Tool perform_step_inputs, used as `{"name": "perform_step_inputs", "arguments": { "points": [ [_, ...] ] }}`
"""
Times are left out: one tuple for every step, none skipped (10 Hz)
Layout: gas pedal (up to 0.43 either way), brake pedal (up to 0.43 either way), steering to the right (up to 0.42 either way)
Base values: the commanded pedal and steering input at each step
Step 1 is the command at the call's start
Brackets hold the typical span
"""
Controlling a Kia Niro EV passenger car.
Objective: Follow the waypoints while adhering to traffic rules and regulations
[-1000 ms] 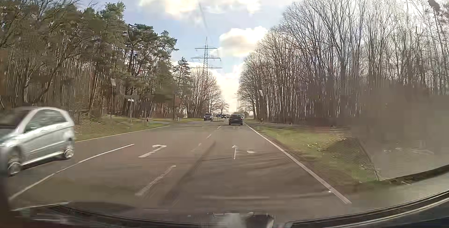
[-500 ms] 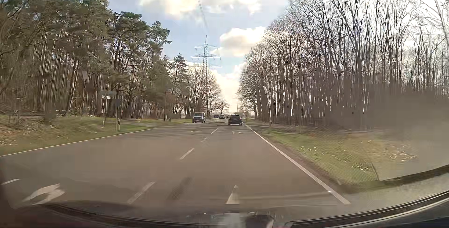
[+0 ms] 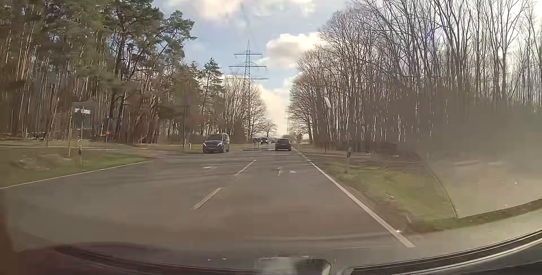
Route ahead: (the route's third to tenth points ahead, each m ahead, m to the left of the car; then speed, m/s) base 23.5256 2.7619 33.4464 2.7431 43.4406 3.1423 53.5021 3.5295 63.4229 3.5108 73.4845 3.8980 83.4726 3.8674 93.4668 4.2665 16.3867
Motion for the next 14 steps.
{"name": "perform_step_inputs", "arguments": {
  "points": [
    [0.248,0.000,-0.001],
    [0.248,0.000,-0.001],
    [0.248,0.000,-0.001],
    [0.248,0.000,-0.001],
    [0.248,0.000,-0.001],
    [0.248,0.000,-0.001],
    [0.248,0.000,-0.001],
    [0.248,0.000,-0.001],
    [0.248,0.000,-0.001],
    [0.248,0.000,-0.001],
    [0.248,0.000,-0.001],
    [0.248,0.000,-0.001],
    [0.248,0.000,-0.001],
    [0.248,0.000,-0.002]
  ]
}}
